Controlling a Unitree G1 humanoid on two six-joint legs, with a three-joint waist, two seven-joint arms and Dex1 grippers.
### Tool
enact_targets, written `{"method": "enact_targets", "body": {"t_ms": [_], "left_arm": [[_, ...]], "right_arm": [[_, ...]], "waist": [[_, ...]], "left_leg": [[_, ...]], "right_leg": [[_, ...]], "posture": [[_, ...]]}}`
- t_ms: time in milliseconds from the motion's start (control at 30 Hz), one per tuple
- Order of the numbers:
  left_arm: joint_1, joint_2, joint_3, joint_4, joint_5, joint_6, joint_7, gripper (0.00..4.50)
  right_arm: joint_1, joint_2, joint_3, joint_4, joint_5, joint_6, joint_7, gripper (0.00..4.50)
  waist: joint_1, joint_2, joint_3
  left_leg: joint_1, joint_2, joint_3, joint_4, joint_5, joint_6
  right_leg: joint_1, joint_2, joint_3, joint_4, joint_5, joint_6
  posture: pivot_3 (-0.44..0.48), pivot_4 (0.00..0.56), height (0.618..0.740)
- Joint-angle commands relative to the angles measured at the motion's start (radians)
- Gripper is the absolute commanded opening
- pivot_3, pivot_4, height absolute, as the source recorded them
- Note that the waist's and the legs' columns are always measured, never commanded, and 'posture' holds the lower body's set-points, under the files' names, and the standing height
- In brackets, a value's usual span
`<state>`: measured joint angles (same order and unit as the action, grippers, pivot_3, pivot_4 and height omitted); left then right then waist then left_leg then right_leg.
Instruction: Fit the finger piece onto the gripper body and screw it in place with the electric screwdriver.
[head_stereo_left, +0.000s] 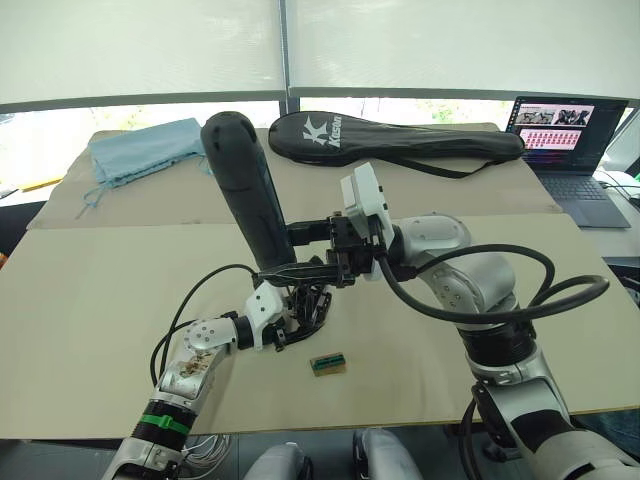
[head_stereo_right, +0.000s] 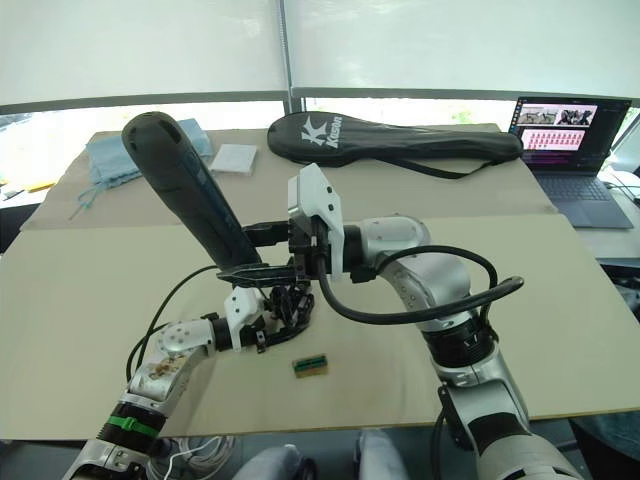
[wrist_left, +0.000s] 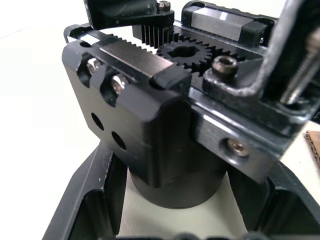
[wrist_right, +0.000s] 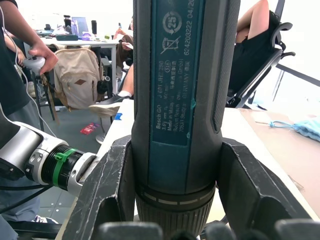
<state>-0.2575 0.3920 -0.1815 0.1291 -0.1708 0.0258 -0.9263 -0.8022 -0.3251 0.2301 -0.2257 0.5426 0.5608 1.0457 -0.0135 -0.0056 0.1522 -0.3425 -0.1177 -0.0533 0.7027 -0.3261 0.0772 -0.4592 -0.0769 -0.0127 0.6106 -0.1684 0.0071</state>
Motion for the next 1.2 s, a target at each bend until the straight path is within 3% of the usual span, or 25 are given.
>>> {"method": "enact_targets", "body": {"t_ms": [33,1200], "left_arm": [[0.033,0.011,-0.025,0.029,0.017,0.026,-0.009,2.35],[0.035,0.013,-0.024,0.021,0.014,0.034,-0.006,2.35]], "right_arm": [[-0.003,0.014,-0.012,-0.034,0.017,-0.023,0.0,1.9],[0.081,0.02,-0.005,0.017,-0.027,-0.089,-0.013,1.9]], "waist": [[0.0,0.0,0.0],[0.0,0.0,0.0]], "left_leg": [[0.0,0.0,0.0,0.0,0.0,0.0],[0.004,0.0,0.0,-0.002,0.0,0.0]], "right_leg": [[0.0,0.0,0.0,0.0,0.0,0.0],[0.002,0.0,0.0,0.0,0.0,0.0]], "posture": [[0.0,0.15,0.74],[0.0,0.15,0.74]]}}
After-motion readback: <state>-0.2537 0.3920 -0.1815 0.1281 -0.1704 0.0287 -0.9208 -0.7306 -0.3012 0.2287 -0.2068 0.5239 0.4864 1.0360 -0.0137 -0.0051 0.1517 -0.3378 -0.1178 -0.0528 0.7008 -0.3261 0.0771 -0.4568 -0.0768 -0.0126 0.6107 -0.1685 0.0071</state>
